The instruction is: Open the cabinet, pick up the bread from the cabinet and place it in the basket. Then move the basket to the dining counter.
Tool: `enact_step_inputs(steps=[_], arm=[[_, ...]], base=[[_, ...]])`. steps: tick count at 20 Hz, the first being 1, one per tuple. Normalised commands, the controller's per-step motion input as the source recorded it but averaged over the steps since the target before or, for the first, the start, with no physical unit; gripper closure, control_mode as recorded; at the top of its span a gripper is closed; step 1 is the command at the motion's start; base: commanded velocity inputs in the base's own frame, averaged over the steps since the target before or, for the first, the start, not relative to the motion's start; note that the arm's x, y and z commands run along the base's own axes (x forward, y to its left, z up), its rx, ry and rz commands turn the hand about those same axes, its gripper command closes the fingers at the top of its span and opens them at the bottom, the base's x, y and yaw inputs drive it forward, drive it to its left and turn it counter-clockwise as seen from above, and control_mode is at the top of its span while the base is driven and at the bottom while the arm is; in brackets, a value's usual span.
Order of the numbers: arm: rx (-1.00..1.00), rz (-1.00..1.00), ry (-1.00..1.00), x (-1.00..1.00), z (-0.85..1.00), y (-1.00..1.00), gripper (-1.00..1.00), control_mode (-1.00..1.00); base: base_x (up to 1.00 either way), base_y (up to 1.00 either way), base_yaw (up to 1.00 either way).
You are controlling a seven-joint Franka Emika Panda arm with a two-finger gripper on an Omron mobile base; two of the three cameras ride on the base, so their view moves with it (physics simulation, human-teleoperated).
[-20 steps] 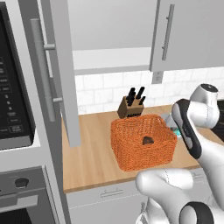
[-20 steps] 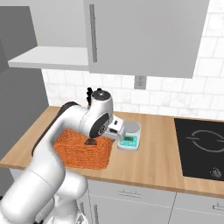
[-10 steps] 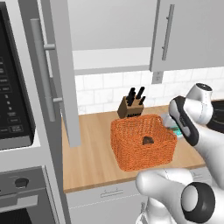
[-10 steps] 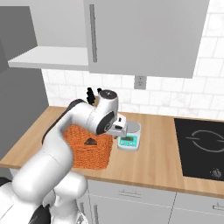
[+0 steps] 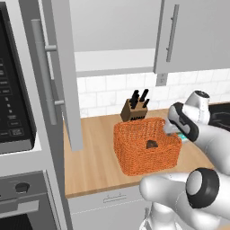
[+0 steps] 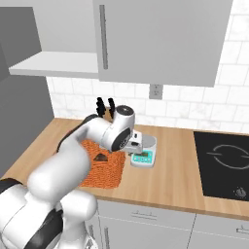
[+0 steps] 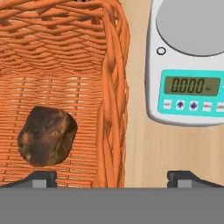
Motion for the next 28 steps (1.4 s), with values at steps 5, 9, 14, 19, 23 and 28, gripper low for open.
enact_step_inputs(steps=[5,9,14,19,23,28], arm=[[0.00,0.05,0.01,0.30,-0.25,0.00,-1.00,-1.00],[0.00,0.04,0.01,0.31,-0.26,0.00,-1.00,-1.00],[0.00,0.00,0.00,0.09,-0.28,0.05,1.00,-1.00],[-0.09,0.02,0.00,-0.06,-0.51,0.31,1.00,-1.00],[-0.12,0.08,-0.01,-0.21,-0.64,0.56,1.00,-1.00],[-0.08,0.10,0.00,-0.25,-0.79,0.46,1.00,-1.00]], base=[[0.00,0.00,0.00],[0.00,0.00,0.00],[0.00,0.00,0.00],[0.00,0.00,0.00],[0.00,0.00,0.00],[0.00,0.00,0.00]])
